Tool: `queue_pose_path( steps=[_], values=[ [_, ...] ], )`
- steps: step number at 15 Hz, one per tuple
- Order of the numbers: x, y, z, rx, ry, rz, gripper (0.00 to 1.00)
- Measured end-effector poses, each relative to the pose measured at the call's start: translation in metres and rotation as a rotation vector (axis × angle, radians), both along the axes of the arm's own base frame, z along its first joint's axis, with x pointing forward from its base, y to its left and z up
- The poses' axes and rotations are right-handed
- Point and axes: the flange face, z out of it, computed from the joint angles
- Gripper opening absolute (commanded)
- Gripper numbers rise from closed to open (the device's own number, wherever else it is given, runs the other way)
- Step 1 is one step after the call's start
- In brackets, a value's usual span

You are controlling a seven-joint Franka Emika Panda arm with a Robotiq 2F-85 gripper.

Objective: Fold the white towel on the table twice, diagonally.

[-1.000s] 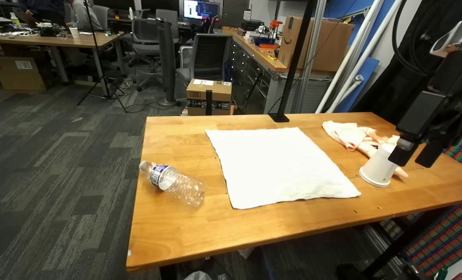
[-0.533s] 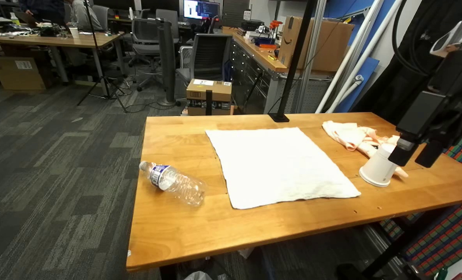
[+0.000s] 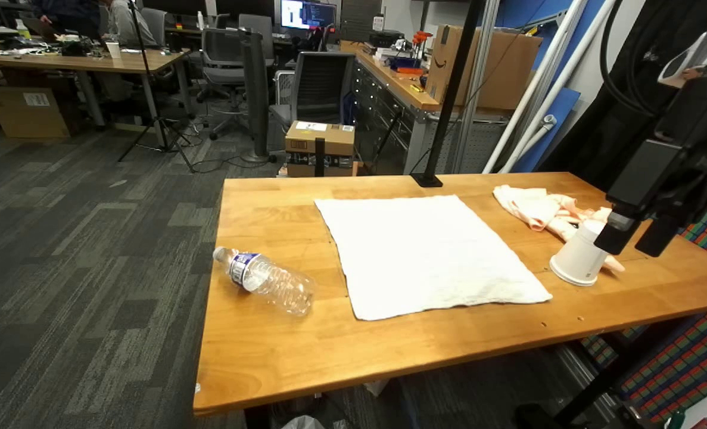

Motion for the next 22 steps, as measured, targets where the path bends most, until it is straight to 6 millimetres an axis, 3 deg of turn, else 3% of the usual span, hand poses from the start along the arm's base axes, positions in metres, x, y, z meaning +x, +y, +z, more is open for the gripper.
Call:
queue_pose_path(
  steps=[17,22],
  values=[
    [0.002,0.005,-0.006,-0.011,0.012,0.008,1.00],
    [0.031,0.027,-0.011,-0.035,-0.146,0.018,1.00]
  ],
)
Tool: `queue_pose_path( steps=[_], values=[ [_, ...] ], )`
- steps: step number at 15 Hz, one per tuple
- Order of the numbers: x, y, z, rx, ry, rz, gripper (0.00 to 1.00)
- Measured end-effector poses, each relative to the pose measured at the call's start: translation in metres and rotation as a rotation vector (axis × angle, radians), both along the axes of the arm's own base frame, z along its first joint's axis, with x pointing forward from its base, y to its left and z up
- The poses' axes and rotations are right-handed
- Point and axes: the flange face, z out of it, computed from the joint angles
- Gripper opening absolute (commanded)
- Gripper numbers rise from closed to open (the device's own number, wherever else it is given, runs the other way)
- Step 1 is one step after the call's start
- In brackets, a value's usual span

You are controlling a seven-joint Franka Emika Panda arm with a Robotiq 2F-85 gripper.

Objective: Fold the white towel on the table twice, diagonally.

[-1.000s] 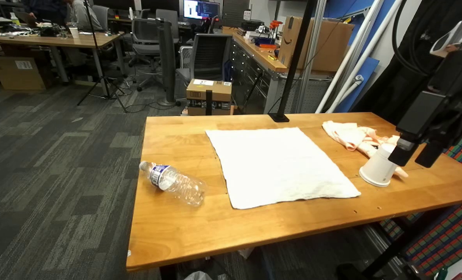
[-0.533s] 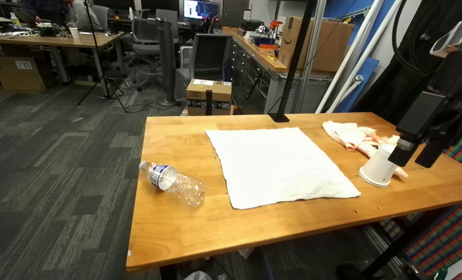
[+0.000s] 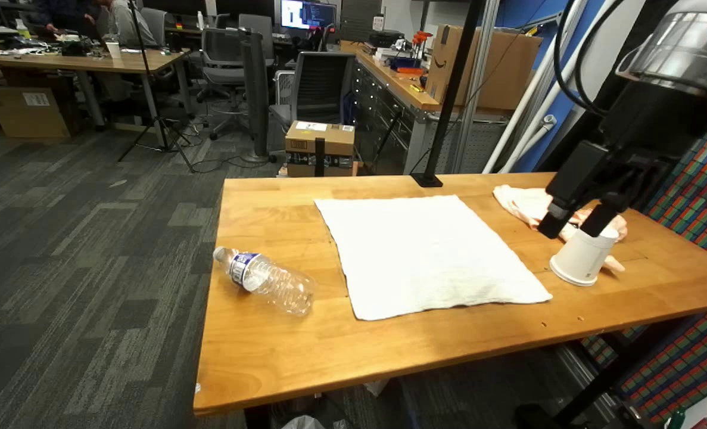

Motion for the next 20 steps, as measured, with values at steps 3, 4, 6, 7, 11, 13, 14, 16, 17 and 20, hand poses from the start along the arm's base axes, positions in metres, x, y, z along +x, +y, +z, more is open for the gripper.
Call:
queue_pose_path(
  steps=[3,4,6,7,11,13,14,16,17,20],
  values=[
    [0.019,0.003,-0.006,-0.010,-0.098,-0.008,1.00],
    [0.023,0.002,-0.010,-0.021,-0.114,-0.008,1.00],
    [0.029,-0.004,-0.019,-0.065,-0.128,0.003,1.00],
    [0.030,-0.011,-0.024,-0.097,-0.131,0.008,1.00],
    [0.036,-0.052,-0.039,-0.224,-0.156,-0.019,1.00],
    [0.041,-0.072,-0.045,-0.248,-0.179,-0.055,1.00],
    [0.043,-0.080,-0.048,-0.252,-0.190,-0.072,1.00],
    [0.050,-0.093,-0.055,-0.246,-0.215,-0.110,1.00],
    [0.053,-0.100,-0.059,-0.241,-0.224,-0.128,1.00],
    [0.063,-0.116,-0.076,-0.221,-0.230,-0.180,1.00]
  ],
)
